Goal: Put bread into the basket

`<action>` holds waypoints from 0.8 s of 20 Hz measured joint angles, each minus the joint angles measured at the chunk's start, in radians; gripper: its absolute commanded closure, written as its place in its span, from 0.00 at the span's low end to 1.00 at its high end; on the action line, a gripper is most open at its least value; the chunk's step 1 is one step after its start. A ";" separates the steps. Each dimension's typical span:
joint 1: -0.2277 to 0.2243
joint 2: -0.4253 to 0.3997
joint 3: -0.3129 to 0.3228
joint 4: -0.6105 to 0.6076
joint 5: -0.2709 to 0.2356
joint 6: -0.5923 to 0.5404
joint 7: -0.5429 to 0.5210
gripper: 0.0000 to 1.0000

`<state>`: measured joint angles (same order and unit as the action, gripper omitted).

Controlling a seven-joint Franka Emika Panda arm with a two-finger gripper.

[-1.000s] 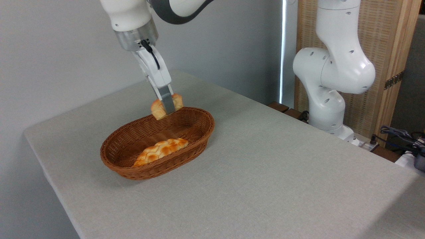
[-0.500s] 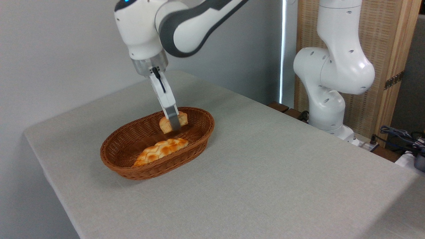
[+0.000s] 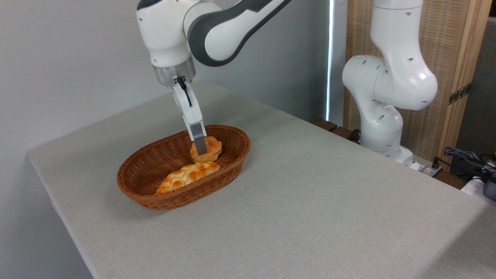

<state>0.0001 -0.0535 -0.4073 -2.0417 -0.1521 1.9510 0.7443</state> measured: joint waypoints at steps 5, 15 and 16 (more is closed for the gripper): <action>0.008 -0.015 0.115 0.127 -0.001 -0.037 0.000 0.00; 0.012 0.039 0.340 0.447 0.037 -0.334 0.037 0.00; 0.011 0.047 0.343 0.458 0.050 -0.337 0.037 0.00</action>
<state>0.0114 -0.0062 -0.0646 -1.5838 -0.1016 1.6141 0.7818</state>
